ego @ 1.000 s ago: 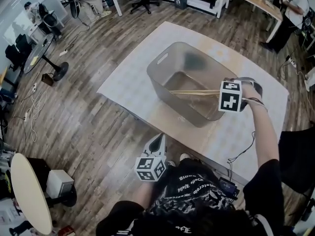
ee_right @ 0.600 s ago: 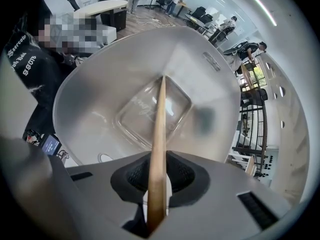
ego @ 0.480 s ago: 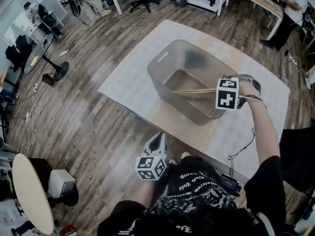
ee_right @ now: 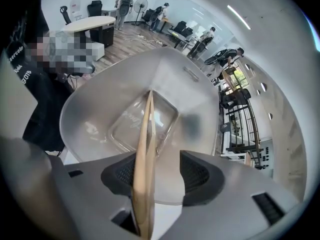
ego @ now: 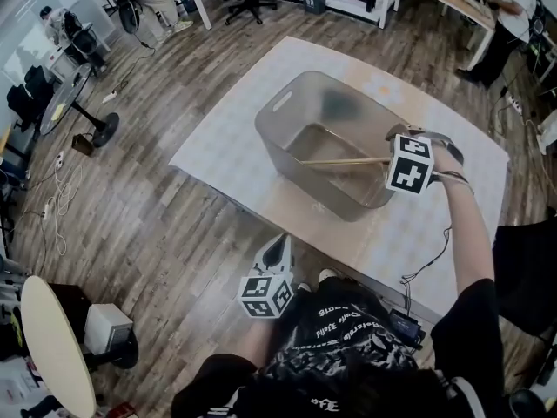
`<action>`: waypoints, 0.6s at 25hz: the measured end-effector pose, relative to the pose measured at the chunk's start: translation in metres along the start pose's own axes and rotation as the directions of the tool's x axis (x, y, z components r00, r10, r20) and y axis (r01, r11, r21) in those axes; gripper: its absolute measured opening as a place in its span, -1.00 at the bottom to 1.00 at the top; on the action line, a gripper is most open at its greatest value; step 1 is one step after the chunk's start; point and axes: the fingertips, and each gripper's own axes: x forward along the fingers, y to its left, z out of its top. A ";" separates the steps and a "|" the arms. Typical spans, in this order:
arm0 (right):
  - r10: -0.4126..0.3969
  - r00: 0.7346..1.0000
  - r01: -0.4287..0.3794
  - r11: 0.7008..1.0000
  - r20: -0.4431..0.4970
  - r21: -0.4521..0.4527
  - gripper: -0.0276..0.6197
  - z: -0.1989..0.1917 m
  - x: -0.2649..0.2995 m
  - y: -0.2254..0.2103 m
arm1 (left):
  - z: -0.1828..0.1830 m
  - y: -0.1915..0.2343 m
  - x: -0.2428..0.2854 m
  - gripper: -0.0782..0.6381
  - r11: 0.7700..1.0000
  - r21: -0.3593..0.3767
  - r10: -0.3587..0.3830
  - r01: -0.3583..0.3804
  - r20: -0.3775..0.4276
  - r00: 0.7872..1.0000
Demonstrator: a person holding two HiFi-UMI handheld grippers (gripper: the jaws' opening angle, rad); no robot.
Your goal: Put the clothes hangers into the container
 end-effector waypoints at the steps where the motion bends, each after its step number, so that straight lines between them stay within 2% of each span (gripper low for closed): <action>1: -0.013 1.000 0.013 1.000 0.015 0.009 -0.20 0.000 -0.004 -0.002 | 0.000 -0.002 0.001 -0.73 1.000 0.001 -0.003 0.003 -0.001 1.000; 7: -0.027 0.996 0.021 0.998 0.083 0.066 -0.02 -0.009 -0.021 0.006 | -0.003 -0.012 0.003 -0.73 0.999 0.012 -0.030 0.030 -0.014 0.999; 15: -0.073 0.977 0.041 0.986 0.201 0.160 0.00 -0.014 -0.056 0.021 | -0.013 -0.030 0.005 -0.73 0.996 0.038 -0.081 0.082 -0.033 0.996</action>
